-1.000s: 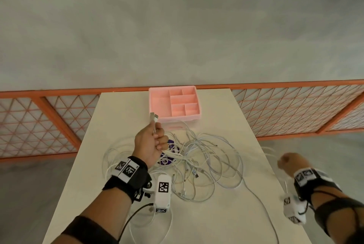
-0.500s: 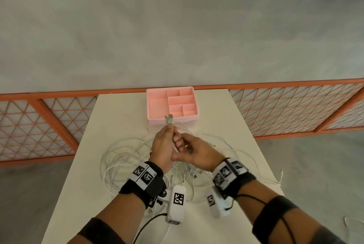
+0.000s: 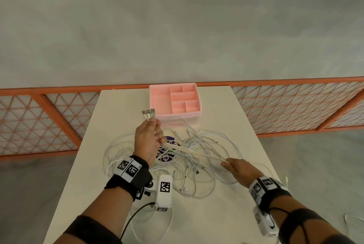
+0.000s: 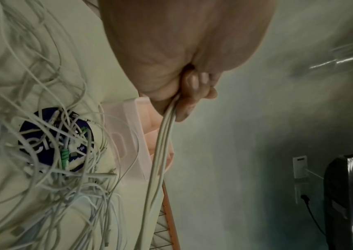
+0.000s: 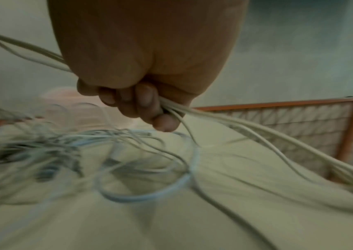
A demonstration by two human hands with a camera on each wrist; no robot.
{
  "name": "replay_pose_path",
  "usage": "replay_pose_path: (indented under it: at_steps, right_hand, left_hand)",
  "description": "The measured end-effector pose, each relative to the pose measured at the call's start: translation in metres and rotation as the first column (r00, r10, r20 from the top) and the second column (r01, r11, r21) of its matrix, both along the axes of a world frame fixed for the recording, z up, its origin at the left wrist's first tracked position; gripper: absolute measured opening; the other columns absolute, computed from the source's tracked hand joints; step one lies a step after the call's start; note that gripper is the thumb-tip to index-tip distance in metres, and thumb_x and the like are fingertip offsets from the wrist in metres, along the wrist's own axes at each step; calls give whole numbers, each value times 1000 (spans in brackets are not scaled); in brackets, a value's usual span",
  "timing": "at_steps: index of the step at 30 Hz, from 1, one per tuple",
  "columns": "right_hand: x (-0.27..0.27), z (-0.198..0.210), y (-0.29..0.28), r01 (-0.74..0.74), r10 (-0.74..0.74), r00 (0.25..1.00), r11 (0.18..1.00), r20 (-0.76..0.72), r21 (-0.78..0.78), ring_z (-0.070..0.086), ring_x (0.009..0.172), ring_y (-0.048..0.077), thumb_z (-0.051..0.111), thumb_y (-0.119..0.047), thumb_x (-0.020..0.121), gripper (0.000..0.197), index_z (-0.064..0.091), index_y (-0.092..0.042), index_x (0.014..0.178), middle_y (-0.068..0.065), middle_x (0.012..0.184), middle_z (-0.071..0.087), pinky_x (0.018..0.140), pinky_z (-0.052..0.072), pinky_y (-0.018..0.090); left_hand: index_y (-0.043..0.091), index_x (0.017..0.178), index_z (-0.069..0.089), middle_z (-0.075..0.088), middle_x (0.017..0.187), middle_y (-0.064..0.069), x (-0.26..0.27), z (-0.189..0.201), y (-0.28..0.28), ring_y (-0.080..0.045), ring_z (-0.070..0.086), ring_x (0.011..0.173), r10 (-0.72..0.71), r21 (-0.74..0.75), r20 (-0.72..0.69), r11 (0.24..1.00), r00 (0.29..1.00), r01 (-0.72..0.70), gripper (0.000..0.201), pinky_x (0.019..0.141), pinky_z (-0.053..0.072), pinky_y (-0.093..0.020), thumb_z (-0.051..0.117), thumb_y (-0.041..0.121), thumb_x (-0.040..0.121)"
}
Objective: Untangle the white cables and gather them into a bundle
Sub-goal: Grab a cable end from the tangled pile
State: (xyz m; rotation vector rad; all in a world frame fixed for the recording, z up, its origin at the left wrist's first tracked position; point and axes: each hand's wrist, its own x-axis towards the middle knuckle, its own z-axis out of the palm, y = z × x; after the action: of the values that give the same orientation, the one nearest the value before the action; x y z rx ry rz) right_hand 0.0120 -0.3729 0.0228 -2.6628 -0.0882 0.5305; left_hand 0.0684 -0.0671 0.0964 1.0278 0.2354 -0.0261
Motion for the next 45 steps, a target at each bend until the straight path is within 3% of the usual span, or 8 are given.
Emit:
replay_pose_path:
  at_steps: [3,11,17,21,29,34,40,45]
  right_hand:
    - [-11,-2,-43,78,-84,996,987,-34,-143,61,86,21,10,-77,79,77,60,-22,96,-2,92,68,81,48,36]
    - [-12,-4,-119,358,-362,930,845,67,-398,63,105,29,30,-47,102,36,58,-27,114,5,115,68,91,47,38]
    - [-41,-45,-128,256,-387,894,855,-227,-451,62,104,22,44,-27,101,23,62,-16,110,5,120,64,84,46,22]
    - [-69,-57,-125,288,-441,751,888,-490,-358,56,68,23,58,-12,89,17,59,-13,71,1,71,55,44,40,15]
    - [-91,-44,-136,828,-676,455,561,-580,-6,60,50,29,66,-58,83,68,69,9,75,26,65,64,57,49,31]
    - [-85,-30,-105,868,-634,406,494,-658,60,42,40,17,62,-56,87,48,56,-9,76,6,59,50,47,27,18]
    - [-67,-50,-101,709,-678,604,697,-419,-106,73,80,34,54,-57,91,51,59,-9,109,14,102,68,70,56,34]
    - [-59,-72,-82,289,-422,872,854,-249,-433,57,120,23,59,-39,90,43,50,-14,123,5,130,57,97,44,27]
  left_hand:
    - [9,81,53,28,53,7,1,0,-1,-9,25,45,-6,2,-15,1000,1000,6,34,44,30,-23,39,22,109]
    - [9,82,53,31,53,6,-12,-5,-23,-6,21,40,-207,59,-140,974,968,217,31,37,17,-17,40,21,108]
    - [10,82,52,30,51,7,-20,-16,-19,-5,22,39,-326,57,-268,934,907,353,31,36,17,-15,41,24,108]
    - [11,83,52,30,52,8,-27,-25,-26,-5,23,40,-395,99,-318,890,862,444,31,36,18,-14,41,25,108]
    - [11,80,52,29,51,8,-25,-18,-39,-4,22,40,-424,58,-323,884,846,464,32,35,17,-16,41,24,108]
    - [11,82,51,30,51,7,-23,-16,-41,-5,22,39,-399,85,-308,893,864,442,31,36,17,-15,41,25,108]
    - [10,83,52,30,52,7,-15,-16,-30,-5,22,40,-356,71,-299,917,885,393,30,35,19,-16,43,26,107]
    - [10,82,52,29,52,7,-14,-13,-26,-5,22,39,-321,41,-285,937,903,346,31,36,19,-15,44,25,107]
